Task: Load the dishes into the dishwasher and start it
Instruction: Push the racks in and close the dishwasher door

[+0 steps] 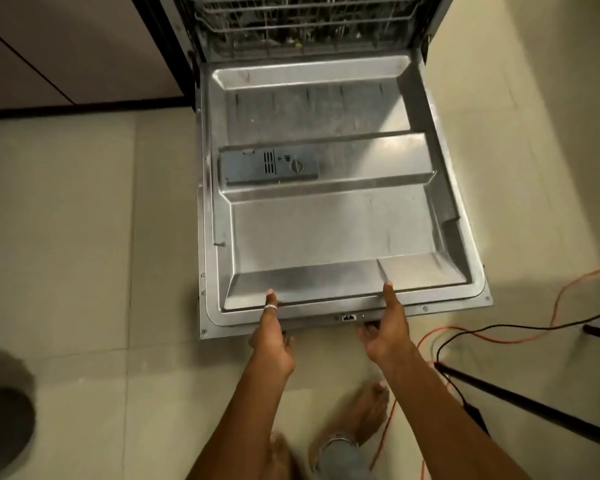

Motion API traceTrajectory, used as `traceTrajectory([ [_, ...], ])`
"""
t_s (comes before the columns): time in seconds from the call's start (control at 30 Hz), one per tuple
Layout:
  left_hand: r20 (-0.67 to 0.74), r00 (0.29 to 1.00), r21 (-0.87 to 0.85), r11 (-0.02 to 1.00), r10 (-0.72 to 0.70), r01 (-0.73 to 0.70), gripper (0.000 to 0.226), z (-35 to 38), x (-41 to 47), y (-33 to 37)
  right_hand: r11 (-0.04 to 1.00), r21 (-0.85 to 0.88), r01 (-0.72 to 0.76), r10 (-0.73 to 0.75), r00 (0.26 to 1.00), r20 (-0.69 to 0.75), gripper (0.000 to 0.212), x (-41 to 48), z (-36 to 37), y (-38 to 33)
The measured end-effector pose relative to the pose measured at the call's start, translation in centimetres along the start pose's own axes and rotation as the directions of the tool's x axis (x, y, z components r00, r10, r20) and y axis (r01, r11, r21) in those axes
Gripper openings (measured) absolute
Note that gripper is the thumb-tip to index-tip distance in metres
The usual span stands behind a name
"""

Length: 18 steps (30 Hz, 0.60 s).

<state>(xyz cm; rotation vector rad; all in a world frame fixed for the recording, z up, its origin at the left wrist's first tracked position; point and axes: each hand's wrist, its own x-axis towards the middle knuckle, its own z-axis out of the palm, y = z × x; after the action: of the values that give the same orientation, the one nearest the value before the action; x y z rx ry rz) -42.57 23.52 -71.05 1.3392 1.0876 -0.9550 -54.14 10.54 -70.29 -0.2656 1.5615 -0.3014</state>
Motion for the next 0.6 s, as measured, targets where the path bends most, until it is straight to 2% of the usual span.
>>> traceTrajectory([
  [0.1, 0.047, 0.999, -0.033, 0.999, 0.022, -0.021, 0.077, -0.4, 1.9, -0.4, 0.997, 0.071, 0.041, -0.044, 0.998, 0.047, 0.037, 1.0, 0.6, 0.6],
  [0.2, 0.073, 0.996, -0.098, 0.994, 0.057, -0.05, 0.089, -0.7, 3.0, -0.9, 0.991, 0.125, 0.047, -0.061, 0.992, 0.109, 0.025, 1.5, 0.7, 1.1],
  [0.27, 0.049, 0.997, -0.148, 0.988, 0.062, -0.054, 0.085, -0.7, 3.5, -1.1, 0.993, 0.116, 0.033, -0.046, 0.993, 0.11, 0.024, 1.6, 0.5, 0.9],
  [0.33, 0.032, 0.997, -0.168, 0.984, 0.074, -0.067, 0.088, -0.7, 3.2, -1.1, 0.997, 0.069, 0.016, -0.022, 0.996, 0.083, 0.035, 1.3, 0.2, 0.9],
  [0.43, -0.003, 0.994, -0.157, 0.982, 0.105, -0.105, 0.102, -0.8, 1.0, -0.8, 1.0, 0.012, 0.019, -0.019, 1.0, 0.019, 0.066, -0.5, 0.1, 0.5],
  [0.6, -0.03, 0.982, -0.132, 0.973, 0.187, -0.189, 0.108, -1.3, -7.2, 1.0, 0.997, 0.023, 0.071, -0.071, 0.997, -0.015, 0.079, -8.1, 0.9, -2.1],
])
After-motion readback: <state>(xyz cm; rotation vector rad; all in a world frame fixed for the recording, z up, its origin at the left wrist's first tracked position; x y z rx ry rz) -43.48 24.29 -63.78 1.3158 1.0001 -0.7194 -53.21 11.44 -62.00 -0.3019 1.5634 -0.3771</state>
